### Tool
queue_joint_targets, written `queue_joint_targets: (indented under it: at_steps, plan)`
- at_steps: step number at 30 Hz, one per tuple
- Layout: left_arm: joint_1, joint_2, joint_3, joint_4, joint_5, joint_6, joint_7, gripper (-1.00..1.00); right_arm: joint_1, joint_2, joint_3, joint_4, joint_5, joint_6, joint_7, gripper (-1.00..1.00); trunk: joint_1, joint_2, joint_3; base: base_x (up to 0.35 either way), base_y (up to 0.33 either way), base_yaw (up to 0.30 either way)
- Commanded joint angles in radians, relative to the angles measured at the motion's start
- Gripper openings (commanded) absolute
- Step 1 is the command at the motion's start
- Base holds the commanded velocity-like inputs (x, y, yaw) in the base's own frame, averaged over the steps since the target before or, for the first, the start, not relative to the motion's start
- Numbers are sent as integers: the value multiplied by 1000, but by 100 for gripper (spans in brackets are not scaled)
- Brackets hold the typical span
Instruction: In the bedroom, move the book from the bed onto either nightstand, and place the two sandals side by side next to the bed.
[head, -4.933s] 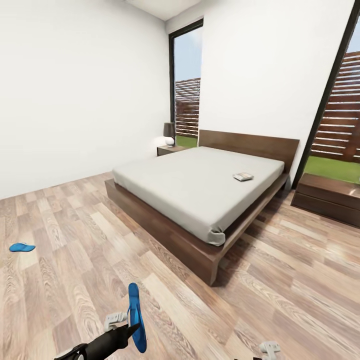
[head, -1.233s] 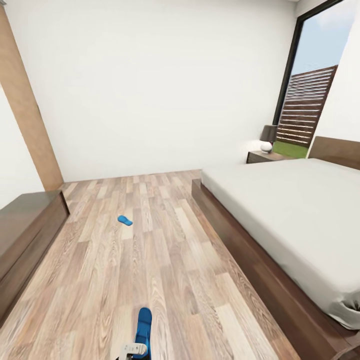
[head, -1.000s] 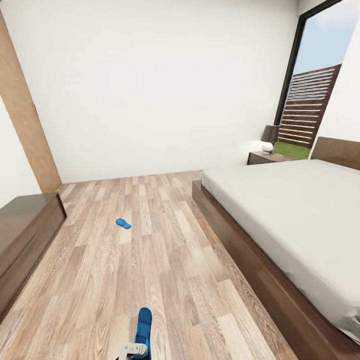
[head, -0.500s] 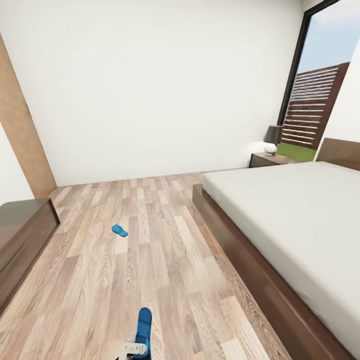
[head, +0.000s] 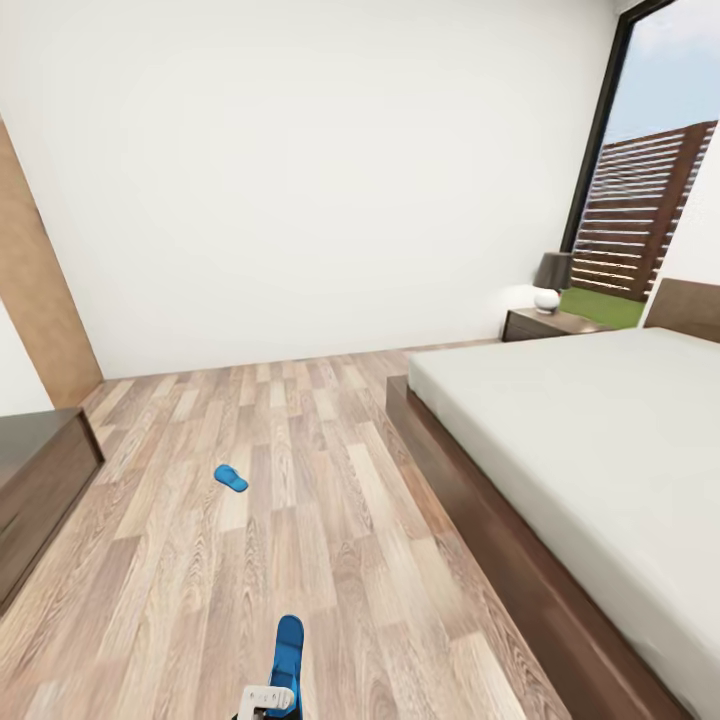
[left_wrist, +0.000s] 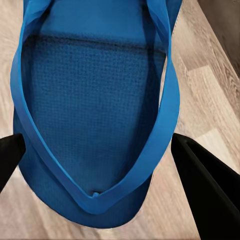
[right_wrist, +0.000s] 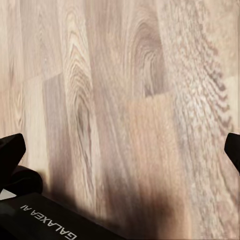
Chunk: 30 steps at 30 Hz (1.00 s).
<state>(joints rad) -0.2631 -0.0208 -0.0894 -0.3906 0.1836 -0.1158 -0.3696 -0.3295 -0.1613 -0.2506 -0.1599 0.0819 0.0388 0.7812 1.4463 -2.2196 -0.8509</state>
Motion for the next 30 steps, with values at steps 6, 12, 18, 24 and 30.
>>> queue_joint_targets:
  at_steps: [6, 12, 18, 24, 30]
  plan:
    - [-1, 1, -7, 1, 11, -4, 1, -100, 0, 0, -9, -1, 9, 4, 3, 100, 0, 0, -1, 315, -58, 0]
    - [-1, 1, -7, 1, 11, -4, 1, -100, 0, 0, -9, -1, 9, 4, 3, 100, 0, 0, -1, 315, -90, 0]
    - [-1, 1, -7, 1, 11, -4, 1, -100, 0, 0, -9, -1, 9, 4, 3, 100, 0, 0, -1, 315, -77, 0]
    - [-1, 1, -7, 1, 11, -4, 1, -100, 0, 0, -9, -1, 9, 4, 3, 100, 0, 0, -1, 315, -25, 0]
    - [-1, 1, -7, 1, 11, -4, 1, -100, 0, 0, -9, -1, 9, 4, 2, 100, 0, 0, -1, 316, -1, 21]
